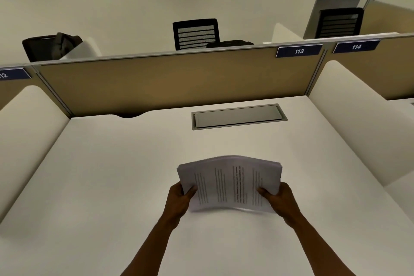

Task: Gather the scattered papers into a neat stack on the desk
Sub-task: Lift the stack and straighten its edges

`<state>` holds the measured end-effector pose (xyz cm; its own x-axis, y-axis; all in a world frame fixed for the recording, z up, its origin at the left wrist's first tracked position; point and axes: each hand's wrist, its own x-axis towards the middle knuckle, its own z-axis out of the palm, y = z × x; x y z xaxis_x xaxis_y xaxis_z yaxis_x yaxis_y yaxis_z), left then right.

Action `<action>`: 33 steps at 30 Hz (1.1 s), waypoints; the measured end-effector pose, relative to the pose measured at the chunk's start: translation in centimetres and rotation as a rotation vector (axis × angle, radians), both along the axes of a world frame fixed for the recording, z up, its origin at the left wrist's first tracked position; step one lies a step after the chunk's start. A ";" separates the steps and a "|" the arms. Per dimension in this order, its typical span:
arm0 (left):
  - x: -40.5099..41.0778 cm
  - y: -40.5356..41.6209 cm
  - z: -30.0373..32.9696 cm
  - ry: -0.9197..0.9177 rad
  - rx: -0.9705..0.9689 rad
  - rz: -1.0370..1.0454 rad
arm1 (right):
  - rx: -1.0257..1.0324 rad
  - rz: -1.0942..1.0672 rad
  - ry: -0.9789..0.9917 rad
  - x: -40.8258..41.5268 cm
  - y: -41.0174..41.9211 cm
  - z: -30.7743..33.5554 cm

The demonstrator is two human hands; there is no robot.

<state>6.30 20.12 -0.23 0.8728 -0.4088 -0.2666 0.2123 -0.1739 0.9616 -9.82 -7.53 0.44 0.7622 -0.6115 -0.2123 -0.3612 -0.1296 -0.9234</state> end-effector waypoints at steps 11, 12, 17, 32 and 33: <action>1.7 -3.5 12.9 -0.834 0.278 -0.371 | -0.691 0.501 -0.010 4.8 -2.2 15.9; 1.7 -4.1 13.3 -0.794 0.268 -0.400 | -0.718 0.535 -0.012 5.3 -1.8 17.3; 1.9 -4.1 12.8 -0.619 0.144 -0.275 | -0.647 0.635 -0.005 6.2 -2.1 21.1; 0.2 -2.0 7.6 -0.174 -0.155 -0.080 | 0.176 0.335 -0.344 3.6 1.0 9.9; 0.1 -2.1 7.3 -0.172 -0.157 -0.077 | 0.186 0.319 -0.360 3.5 1.1 9.5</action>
